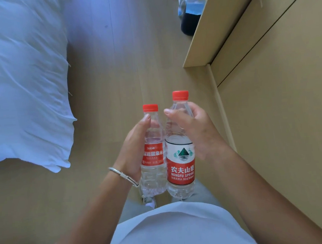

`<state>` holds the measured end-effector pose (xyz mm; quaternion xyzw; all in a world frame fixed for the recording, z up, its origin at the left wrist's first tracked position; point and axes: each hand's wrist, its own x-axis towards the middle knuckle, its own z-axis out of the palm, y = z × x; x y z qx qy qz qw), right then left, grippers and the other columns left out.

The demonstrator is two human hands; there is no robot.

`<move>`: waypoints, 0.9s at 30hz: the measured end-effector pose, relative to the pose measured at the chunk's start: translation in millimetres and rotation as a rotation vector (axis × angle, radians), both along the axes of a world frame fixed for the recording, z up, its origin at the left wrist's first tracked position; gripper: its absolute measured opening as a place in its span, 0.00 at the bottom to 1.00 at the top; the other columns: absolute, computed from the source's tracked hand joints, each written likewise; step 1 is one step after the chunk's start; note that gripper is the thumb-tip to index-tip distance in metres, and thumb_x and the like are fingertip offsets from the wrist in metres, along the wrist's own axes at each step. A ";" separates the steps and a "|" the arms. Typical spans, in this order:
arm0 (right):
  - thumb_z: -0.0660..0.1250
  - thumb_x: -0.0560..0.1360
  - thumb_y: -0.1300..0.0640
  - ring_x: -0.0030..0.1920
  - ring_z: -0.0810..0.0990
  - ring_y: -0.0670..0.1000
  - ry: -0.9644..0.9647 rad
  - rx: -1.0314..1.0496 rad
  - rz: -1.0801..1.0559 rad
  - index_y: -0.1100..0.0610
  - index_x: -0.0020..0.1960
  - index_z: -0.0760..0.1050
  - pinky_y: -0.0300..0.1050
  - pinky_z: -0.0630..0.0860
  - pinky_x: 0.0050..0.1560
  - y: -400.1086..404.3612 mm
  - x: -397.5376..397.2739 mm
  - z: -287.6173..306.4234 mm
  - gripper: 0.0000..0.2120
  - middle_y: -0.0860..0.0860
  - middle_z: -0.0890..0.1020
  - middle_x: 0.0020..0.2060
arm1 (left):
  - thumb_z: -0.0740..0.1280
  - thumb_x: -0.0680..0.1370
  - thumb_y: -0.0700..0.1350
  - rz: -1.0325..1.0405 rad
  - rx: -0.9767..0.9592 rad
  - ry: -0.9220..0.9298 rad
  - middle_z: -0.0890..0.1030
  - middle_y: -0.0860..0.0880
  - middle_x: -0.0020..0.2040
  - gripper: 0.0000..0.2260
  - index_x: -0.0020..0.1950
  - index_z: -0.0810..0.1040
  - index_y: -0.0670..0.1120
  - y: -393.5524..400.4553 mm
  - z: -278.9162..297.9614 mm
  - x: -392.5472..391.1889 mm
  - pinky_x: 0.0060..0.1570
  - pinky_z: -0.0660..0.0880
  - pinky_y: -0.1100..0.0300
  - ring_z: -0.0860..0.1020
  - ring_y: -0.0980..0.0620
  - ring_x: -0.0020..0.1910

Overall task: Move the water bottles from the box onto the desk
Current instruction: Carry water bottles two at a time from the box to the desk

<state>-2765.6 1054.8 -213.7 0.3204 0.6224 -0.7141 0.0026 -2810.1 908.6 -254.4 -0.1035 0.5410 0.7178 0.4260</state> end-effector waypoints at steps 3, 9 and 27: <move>0.74 0.70 0.50 0.41 0.85 0.52 0.011 0.005 -0.009 0.53 0.49 0.78 0.53 0.83 0.47 14.0 -35.4 0.7 0.11 0.50 0.83 0.39 | 0.69 0.72 0.64 -0.015 0.004 0.013 0.78 0.31 0.59 0.33 0.62 0.75 0.37 13.4 1.6 -36.2 0.61 0.71 0.29 0.77 0.28 0.58; 0.74 0.72 0.50 0.43 0.86 0.55 0.015 -0.003 0.013 0.53 0.50 0.77 0.54 0.83 0.47 65.2 -118.2 -7.1 0.11 0.52 0.83 0.42 | 0.67 0.74 0.62 -0.003 0.009 0.030 0.77 0.30 0.61 0.34 0.67 0.71 0.36 64.0 1.4 -116.6 0.62 0.70 0.30 0.77 0.28 0.60; 0.72 0.74 0.52 0.41 0.85 0.53 0.149 -0.047 0.114 0.53 0.49 0.76 0.51 0.83 0.45 254.5 -367.9 32.9 0.08 0.50 0.82 0.38 | 0.68 0.71 0.65 0.083 -0.030 0.189 0.79 0.33 0.60 0.35 0.66 0.73 0.39 249.8 45.9 -357.0 0.61 0.72 0.31 0.78 0.30 0.59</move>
